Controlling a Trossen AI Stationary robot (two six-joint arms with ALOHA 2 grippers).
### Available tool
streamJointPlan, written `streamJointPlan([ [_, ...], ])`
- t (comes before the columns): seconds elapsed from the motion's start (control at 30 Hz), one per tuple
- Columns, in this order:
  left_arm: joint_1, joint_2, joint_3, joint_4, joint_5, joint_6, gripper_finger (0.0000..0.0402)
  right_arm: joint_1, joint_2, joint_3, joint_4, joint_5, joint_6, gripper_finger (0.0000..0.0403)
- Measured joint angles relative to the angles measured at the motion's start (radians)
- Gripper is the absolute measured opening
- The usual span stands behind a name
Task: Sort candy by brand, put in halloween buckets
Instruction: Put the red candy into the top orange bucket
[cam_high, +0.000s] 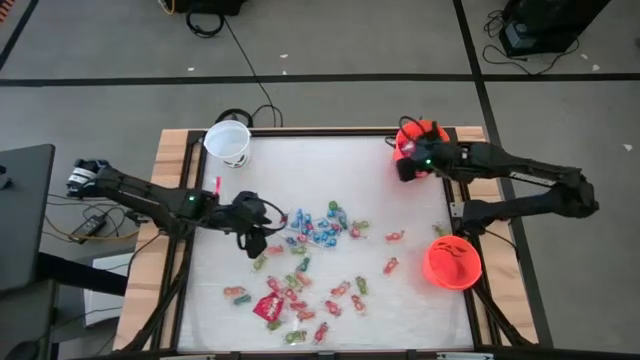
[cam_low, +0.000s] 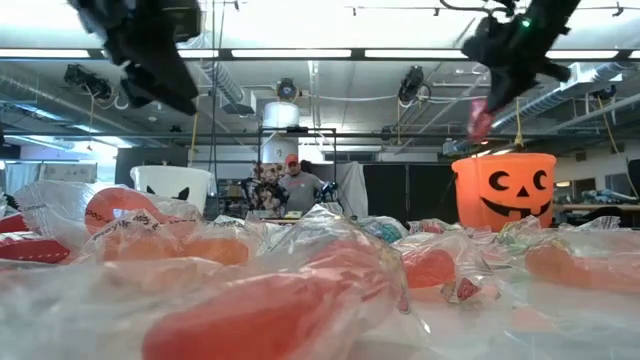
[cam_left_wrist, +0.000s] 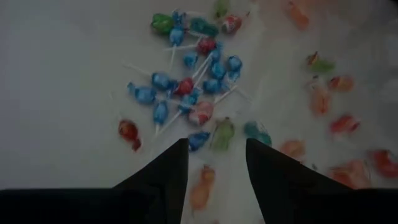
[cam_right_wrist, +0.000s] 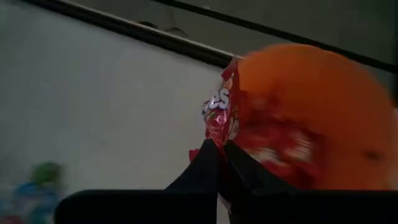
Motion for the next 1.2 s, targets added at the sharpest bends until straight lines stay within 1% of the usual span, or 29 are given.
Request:
streamJointPlan([
  [0.13, -0.028, -0.059, -0.055, 0.038, 0.000, -0.059, 0.0167, -0.078, -0.008, 0.000, -0.055, 0.025, -0.025, 0.0017],
  [0.2, -0.047, -0.067, -0.071, 0.045, 0.000, -0.076, 0.0168, -0.115, -0.007, 0.000, -0.069, 0.030, -0.033, 0.0033],
  [0.33, -0.100, -0.065, -0.112, 0.046, 0.005, -0.134, 0.0168, -0.162, -0.006, 0.000, -0.062, 0.030, -0.056, 0.0090],
  [0.47, -0.159, -0.065, -0.128, 0.046, 0.011, -0.179, 0.0168, -0.185, -0.008, 0.000, -0.061, 0.021, -0.084, 0.0152],
  [0.57, -0.200, -0.065, -0.128, 0.062, 0.011, -0.180, 0.0168, -0.189, -0.017, 0.000, -0.035, -0.025, -0.107, 0.0192],
  [0.63, -0.229, -0.064, -0.128, 0.094, 0.016, -0.154, 0.0168, -0.180, -0.028, 0.000, 0.012, -0.099, -0.129, 0.0212],
  [0.67, -0.246, -0.057, -0.128, 0.123, 0.033, -0.105, 0.0168, -0.171, -0.034, 0.000, 0.041, -0.137, -0.128, 0.0219],
  [0.73, -0.283, -0.031, -0.127, 0.193, 0.095, 0.028, 0.0168, -0.146, -0.045, 0.000, 0.099, -0.187, -0.108, 0.0225],
  [0.83, -0.334, 0.034, -0.127, 0.245, 0.143, 0.143, 0.0168, -0.097, -0.059, 0.000, 0.187, -0.197, -0.064, 0.0224],
  [0.93, -0.366, 0.122, -0.128, 0.254, 0.161, 0.186, 0.0168, -0.049, -0.063, 0.000, 0.244, -0.198, -0.028, 0.0215],
  [1.07, -0.392, 0.230, -0.128, 0.289, 0.181, 0.212, 0.0168, 0.017, -0.058, 0.000, 0.246, -0.197, 0.030, 0.0204],
  [1.2, -0.404, 0.329, -0.128, 0.414, 0.191, 0.242, 0.0168, 0.078, -0.051, 0.000, 0.239, -0.198, 0.092, 0.0201],
])
